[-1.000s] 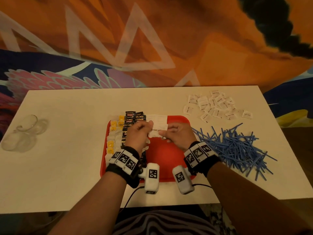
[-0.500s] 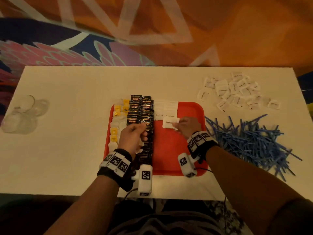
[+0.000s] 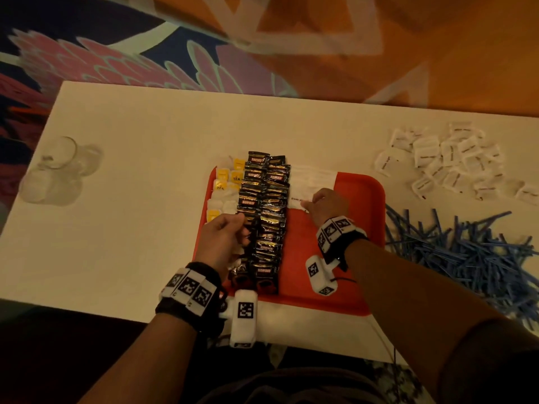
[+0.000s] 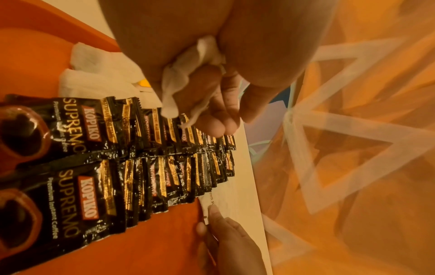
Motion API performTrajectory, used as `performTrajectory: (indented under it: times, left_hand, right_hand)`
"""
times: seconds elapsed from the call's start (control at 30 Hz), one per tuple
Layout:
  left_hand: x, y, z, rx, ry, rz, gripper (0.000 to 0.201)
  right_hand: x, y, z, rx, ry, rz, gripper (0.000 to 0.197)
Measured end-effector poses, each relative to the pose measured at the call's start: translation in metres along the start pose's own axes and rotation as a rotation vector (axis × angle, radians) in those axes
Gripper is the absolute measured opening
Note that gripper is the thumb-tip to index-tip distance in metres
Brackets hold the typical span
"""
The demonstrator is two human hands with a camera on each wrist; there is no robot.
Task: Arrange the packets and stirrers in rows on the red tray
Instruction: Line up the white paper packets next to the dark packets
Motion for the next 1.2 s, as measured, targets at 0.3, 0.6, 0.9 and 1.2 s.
performTrajectory:
  times: [0.3,0.6,0.9,1.2]
  left_hand:
    - [-0.007,0.003,-0.004,-0.004,0.015,0.004,0.018]
    - [-0.012,0.005,-0.003,-0.036,0.023,0.057,0.02]
    - [0.026,-0.033,0.012,-0.127,0.02,0.254,0.062]
    - [0.077,-0.071,0.04,-0.269,-0.083,0.292,0.062]
  right_hand:
    - [-0.002,0.002,0.002,0.07,0.172,-0.005,0.02]
    - [-0.008,0.004,0.013,0.041,0.311,0.104,0.027]
    - [-0.041,0.043,0.098,-0.168,0.444,-0.106,0.009]
    - [-0.037,0.077,0.164,-0.255,0.523,-0.023,0.019]
Point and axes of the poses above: each hand's wrist, its own z-axis away from the middle knuckle, its own y-axis out of the back of the hand, x = y × z, the point moved 5 cm from there along -z, towards the middle knuckle, and after that the axes turned 15 degrees about -y, right-handed, at the moved point
